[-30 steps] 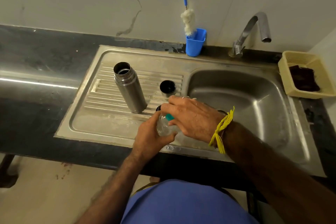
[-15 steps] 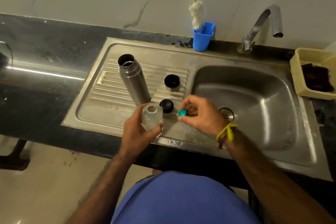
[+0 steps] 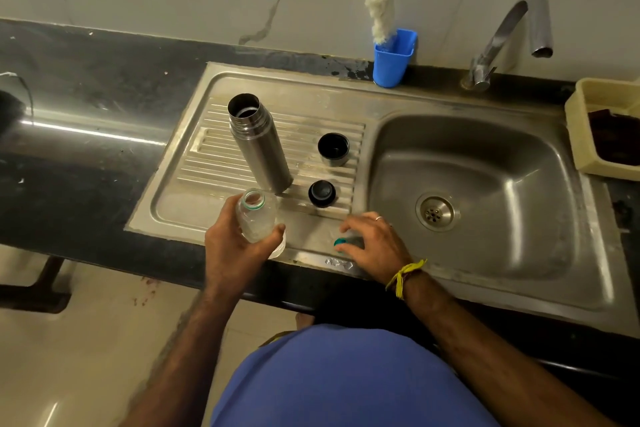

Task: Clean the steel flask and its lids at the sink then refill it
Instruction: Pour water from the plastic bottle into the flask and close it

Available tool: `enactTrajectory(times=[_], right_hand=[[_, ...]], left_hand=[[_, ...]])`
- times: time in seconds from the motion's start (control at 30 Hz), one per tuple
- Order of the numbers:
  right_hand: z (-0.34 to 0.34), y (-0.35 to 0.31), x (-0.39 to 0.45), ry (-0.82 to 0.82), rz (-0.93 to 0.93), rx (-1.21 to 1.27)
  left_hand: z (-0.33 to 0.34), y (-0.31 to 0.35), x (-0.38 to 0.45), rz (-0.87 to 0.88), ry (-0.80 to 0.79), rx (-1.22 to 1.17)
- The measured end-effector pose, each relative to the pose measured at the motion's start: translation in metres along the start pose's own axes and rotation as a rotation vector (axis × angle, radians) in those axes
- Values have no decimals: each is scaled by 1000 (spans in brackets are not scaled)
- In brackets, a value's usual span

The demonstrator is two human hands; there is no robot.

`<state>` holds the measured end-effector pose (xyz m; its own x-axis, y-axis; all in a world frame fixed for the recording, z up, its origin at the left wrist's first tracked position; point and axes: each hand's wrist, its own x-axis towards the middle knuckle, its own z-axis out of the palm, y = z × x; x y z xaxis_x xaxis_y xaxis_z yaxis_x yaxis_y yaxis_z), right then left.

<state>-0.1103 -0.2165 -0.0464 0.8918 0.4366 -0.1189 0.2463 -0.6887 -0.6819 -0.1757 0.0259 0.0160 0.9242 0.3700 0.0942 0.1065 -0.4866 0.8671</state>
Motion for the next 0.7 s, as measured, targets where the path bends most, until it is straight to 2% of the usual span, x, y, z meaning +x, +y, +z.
enactTrajectory(times=[0.1,0.17,0.3,0.53,0.7], right_hand=[[-13,-24,13,182,-40,149],[-22,-48,31,240,-61,238],[-27,-94,77,204,-105,359],[-16,-142,147,138,-136,334],[-9,-142,150,243,-233,364]], left_hand=[[-9,-3,3,4,16,18],[-15,-5,6,12,18,23],[-23,-4,11,32,15,19],[-28,-8,13,19,-19,-36],[-27,-17,13,-22,-12,-37]])
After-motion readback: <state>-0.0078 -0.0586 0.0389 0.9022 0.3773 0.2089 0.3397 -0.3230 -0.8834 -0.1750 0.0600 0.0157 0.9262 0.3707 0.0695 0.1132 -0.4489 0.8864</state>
